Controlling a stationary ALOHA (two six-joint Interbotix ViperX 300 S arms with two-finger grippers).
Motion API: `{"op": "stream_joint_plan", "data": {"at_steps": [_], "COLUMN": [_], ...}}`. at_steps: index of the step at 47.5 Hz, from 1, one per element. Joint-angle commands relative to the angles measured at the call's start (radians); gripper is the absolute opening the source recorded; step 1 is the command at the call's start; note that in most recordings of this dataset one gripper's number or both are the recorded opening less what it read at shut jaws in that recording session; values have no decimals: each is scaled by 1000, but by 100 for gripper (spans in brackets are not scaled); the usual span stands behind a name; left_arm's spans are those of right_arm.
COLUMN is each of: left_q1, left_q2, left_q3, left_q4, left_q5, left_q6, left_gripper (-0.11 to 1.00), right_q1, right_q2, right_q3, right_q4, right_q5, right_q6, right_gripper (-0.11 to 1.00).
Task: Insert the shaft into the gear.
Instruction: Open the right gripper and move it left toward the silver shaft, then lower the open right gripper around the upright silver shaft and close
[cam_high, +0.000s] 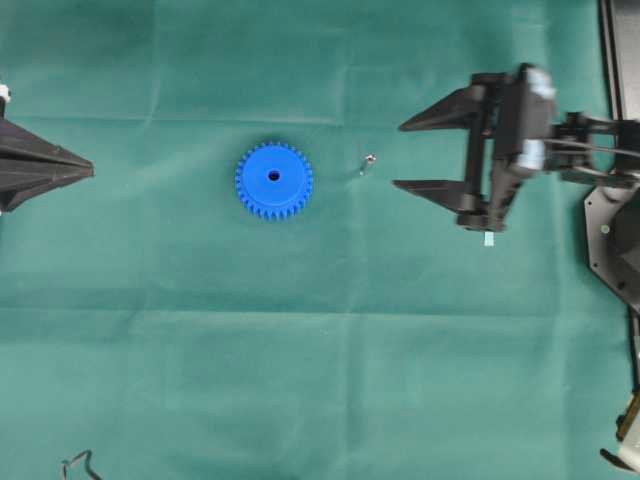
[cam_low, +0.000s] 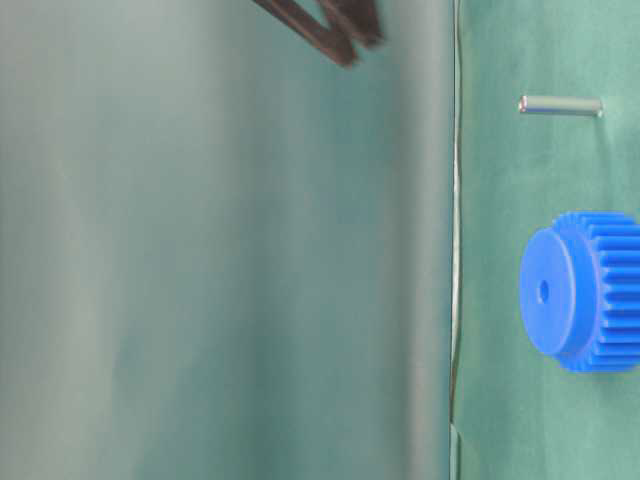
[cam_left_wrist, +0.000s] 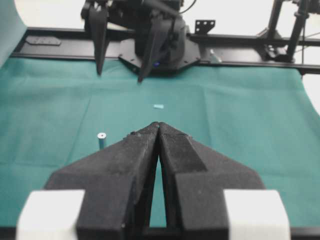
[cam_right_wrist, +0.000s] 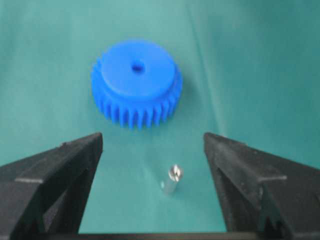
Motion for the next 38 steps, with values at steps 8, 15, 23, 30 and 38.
{"op": "stream_joint_plan", "data": {"at_steps": [8, 15, 23, 30, 38], "left_q1": [-2, -2, -2, -2, -2], "left_q2": [15, 20, 25, 26, 26], "left_q3": [-23, -23, -23, -25, -23], "left_q4": [3, 2, 3, 3, 2], "left_q5": [-5, -5, -5, -5, -5], "left_q6": [2, 2, 2, 2, 3], "left_gripper": [0, 0, 0, 0, 0], "right_q1": [-43, -55, -64, -67, -67], "right_q2": [167, 241, 293, 319, 325], "right_q3": [-54, -72, -80, -80, -81], "right_q4": [6, 6, 6, 14, 17], "right_q5": [-54, -77, -92, -103, -103], "right_q6": [2, 0, 0, 0, 0], "right_gripper": [86, 86, 86, 86, 86]}}
